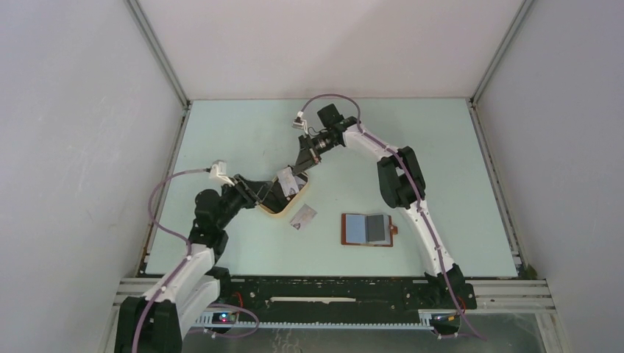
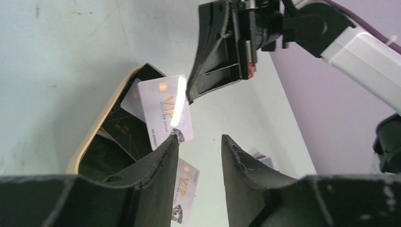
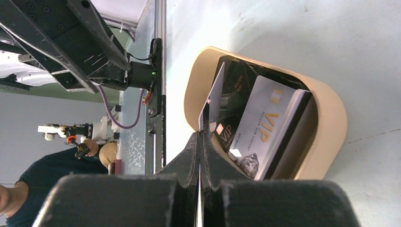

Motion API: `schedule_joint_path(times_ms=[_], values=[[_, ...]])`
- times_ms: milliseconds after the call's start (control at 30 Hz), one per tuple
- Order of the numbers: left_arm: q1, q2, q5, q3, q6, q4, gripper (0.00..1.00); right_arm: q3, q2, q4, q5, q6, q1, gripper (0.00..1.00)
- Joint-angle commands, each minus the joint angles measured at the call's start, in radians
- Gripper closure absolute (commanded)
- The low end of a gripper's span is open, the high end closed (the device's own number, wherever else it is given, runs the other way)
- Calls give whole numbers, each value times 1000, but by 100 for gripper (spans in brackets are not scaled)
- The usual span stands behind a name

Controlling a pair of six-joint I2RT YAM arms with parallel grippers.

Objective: Put the credit cards into the card holder
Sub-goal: Insert the credit card into the card holder.

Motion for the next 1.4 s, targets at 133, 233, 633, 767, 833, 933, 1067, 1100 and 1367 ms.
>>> schedule_joint_path(times_ms=[133, 233, 633, 767, 833, 933, 1067, 1100, 1367], values=[[-4, -33, -14, -2, 76, -116, 52, -35, -110, -25, 18, -66, 14, 100], [-3, -23, 8, -19, 56, -65, 46, -47, -129, -30, 8, -72, 17, 100], [11, 128, 81, -34, -22, 150, 24, -123, -222, -9, -50, -45, 12, 100], [20, 231, 150, -33, -91, 325, 24, -143, -249, 6, -82, -21, 11, 100], [21, 277, 186, -33, -123, 405, 24, -160, -264, 16, -97, -4, 12, 100], [20, 342, 248, -35, -179, 535, 24, -180, -285, 29, -117, 15, 12, 100], [21, 425, 293, -44, -252, 685, 24, -204, -315, 38, -141, 15, 16, 100], [21, 444, 302, -45, -268, 715, 24, -210, -321, 39, -147, 33, 17, 100], [3, 565, 378, -20, -377, 908, 46, -256, -364, 41, -166, 45, 31, 100]])
